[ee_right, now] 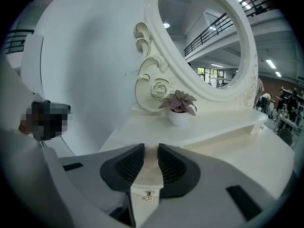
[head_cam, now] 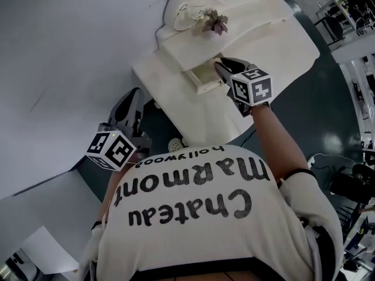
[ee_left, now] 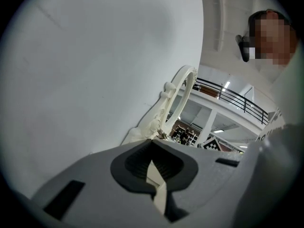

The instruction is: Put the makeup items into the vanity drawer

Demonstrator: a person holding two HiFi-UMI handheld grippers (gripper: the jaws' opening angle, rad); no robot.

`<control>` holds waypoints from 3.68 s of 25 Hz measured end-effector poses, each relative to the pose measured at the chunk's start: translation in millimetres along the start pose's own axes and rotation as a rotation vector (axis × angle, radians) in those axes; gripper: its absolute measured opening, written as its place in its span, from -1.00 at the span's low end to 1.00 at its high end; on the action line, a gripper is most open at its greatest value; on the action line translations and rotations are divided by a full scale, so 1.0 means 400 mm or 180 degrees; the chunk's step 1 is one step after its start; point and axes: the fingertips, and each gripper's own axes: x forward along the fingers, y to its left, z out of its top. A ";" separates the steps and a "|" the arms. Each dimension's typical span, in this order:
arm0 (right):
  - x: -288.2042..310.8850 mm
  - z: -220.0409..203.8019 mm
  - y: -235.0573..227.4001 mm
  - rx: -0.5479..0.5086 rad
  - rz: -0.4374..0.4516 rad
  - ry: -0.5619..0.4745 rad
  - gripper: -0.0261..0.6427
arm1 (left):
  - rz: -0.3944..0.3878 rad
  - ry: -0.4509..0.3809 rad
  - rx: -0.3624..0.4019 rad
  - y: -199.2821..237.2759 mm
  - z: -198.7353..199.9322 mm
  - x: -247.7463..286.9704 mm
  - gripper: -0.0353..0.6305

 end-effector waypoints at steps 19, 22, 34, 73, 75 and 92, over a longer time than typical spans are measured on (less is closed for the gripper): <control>0.108 -0.088 0.013 -0.0504 0.0155 0.1180 -0.56 | -0.0129 0.0069 -0.0096 0.064 0.001 0.057 -0.87; 0.119 -0.093 0.012 -0.0531 0.0143 0.1289 -0.55 | -0.0114 0.0060 -0.0100 0.075 0.008 0.055 -0.87; 0.134 -0.088 0.017 -0.0459 0.0189 0.1332 -0.49 | -0.0069 0.0112 -0.0089 0.090 0.008 0.054 -0.87; -0.449 0.065 0.016 0.1115 0.0379 -0.1483 -0.76 | -0.0048 -0.0367 0.0363 -0.367 -0.043 0.025 -0.87; -0.499 0.070 0.024 0.1076 0.0440 -0.1654 -0.77 | -0.0059 -0.0456 0.0386 -0.413 -0.048 0.010 -0.87; -0.698 -0.046 0.034 0.0690 0.0394 -0.1953 -0.81 | 0.0034 -0.0655 0.0513 -0.601 -0.179 -0.095 -0.87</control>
